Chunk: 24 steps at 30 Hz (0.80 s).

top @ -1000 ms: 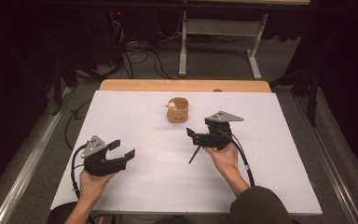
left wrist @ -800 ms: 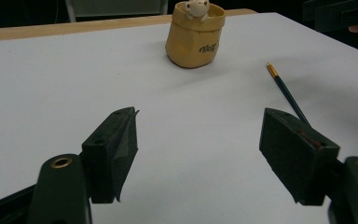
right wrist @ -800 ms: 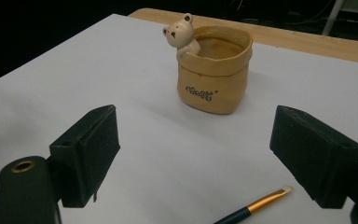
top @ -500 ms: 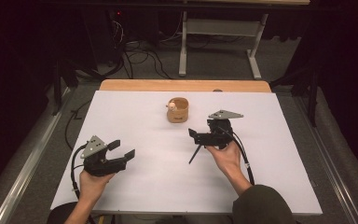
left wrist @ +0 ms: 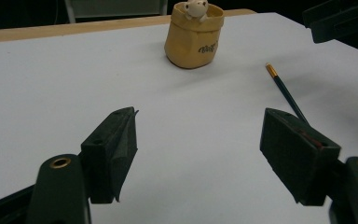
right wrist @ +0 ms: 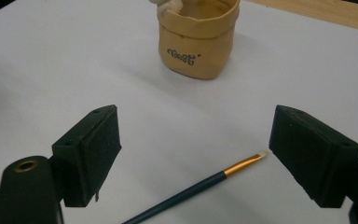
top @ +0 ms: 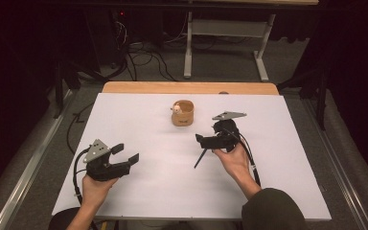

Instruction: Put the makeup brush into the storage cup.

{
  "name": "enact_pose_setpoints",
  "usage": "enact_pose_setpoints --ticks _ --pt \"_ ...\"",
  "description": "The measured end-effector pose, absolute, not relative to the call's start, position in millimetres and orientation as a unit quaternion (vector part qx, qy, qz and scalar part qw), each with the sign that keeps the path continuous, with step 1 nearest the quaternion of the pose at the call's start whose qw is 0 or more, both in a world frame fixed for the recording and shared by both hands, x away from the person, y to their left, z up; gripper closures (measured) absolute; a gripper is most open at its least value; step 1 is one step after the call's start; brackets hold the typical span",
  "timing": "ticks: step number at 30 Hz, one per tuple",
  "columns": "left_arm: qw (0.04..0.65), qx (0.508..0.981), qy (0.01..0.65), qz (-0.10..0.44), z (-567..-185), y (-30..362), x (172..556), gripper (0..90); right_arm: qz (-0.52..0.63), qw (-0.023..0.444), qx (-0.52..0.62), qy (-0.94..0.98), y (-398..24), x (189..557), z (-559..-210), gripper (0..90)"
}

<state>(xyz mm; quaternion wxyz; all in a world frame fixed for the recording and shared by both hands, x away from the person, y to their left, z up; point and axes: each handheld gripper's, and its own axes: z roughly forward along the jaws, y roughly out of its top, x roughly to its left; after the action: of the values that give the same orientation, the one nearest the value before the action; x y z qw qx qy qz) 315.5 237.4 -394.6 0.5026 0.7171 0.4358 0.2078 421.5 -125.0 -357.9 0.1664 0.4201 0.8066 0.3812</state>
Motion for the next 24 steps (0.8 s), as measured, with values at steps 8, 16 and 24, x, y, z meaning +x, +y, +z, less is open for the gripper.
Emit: enact_pose_setpoints --ticks 8,16,24 --pt "0.505 0.714 0.438 0.208 -395 238 315 27.7 0.346 0.152 0.429 0.820 -125 426 -355 20.0" --pt "0.505 0.715 0.436 0.208 -394 238 315 27.6 0.315 0.140 0.434 0.832 -119 430 -351 19.8" --pt "0.511 0.709 0.439 0.206 -393 241 315 27.5 0.285 0.126 0.445 0.839 -114 435 -351 19.3"
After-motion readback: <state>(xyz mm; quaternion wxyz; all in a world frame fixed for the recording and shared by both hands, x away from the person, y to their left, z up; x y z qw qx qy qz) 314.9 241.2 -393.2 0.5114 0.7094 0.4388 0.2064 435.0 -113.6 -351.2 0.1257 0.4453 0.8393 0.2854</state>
